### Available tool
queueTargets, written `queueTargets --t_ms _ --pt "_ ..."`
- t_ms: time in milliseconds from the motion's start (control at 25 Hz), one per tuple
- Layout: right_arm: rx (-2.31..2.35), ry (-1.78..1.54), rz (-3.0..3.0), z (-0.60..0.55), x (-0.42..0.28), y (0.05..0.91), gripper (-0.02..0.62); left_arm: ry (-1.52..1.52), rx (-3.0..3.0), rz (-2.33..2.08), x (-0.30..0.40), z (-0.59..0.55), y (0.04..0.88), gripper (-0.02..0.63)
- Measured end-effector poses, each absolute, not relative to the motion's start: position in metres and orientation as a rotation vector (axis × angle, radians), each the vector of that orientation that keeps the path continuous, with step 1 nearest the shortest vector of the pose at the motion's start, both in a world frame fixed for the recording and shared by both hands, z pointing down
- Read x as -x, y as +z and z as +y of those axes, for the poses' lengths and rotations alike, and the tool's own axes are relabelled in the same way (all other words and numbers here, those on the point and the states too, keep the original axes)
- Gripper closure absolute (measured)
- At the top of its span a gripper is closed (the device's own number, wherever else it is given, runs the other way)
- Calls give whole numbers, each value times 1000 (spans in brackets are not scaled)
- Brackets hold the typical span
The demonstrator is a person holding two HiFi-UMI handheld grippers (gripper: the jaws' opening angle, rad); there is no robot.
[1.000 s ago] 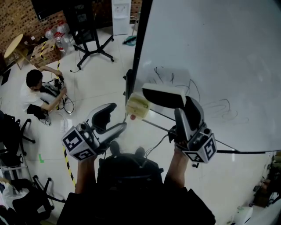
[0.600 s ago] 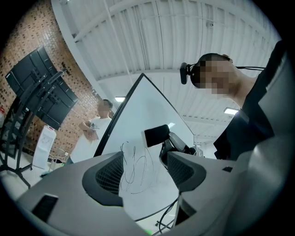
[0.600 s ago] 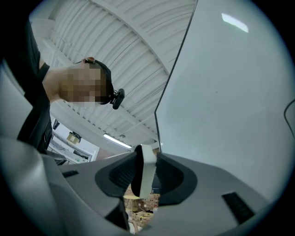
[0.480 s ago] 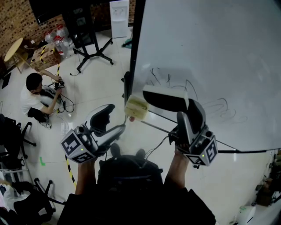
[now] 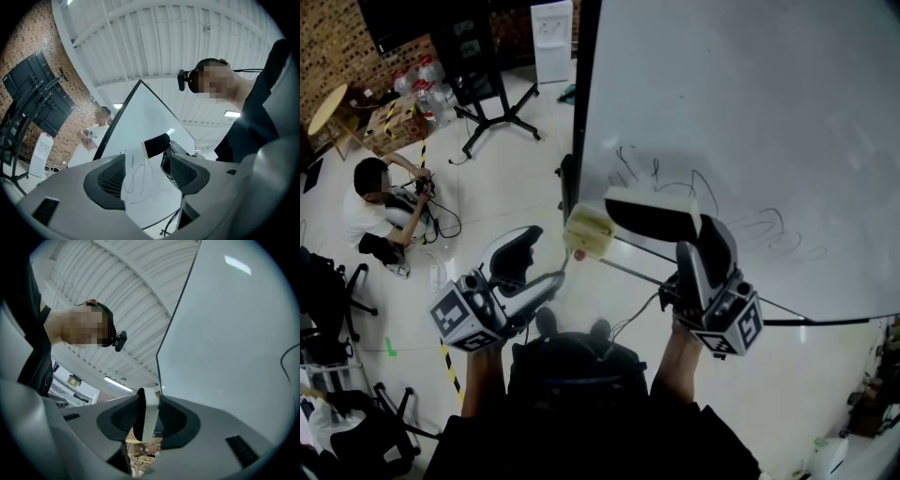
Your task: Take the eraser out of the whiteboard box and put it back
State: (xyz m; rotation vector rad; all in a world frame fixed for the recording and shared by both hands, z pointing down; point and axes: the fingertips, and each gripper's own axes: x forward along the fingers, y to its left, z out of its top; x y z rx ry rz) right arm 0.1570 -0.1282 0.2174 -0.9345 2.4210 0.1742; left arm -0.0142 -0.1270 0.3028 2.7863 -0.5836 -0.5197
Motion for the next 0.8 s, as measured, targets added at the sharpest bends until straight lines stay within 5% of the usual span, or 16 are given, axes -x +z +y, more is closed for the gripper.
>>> queueTargets --t_ms 800 --pt "998 38 2588 -156 -136 276 443 -551 -2724 -624 25 -134 318 313"
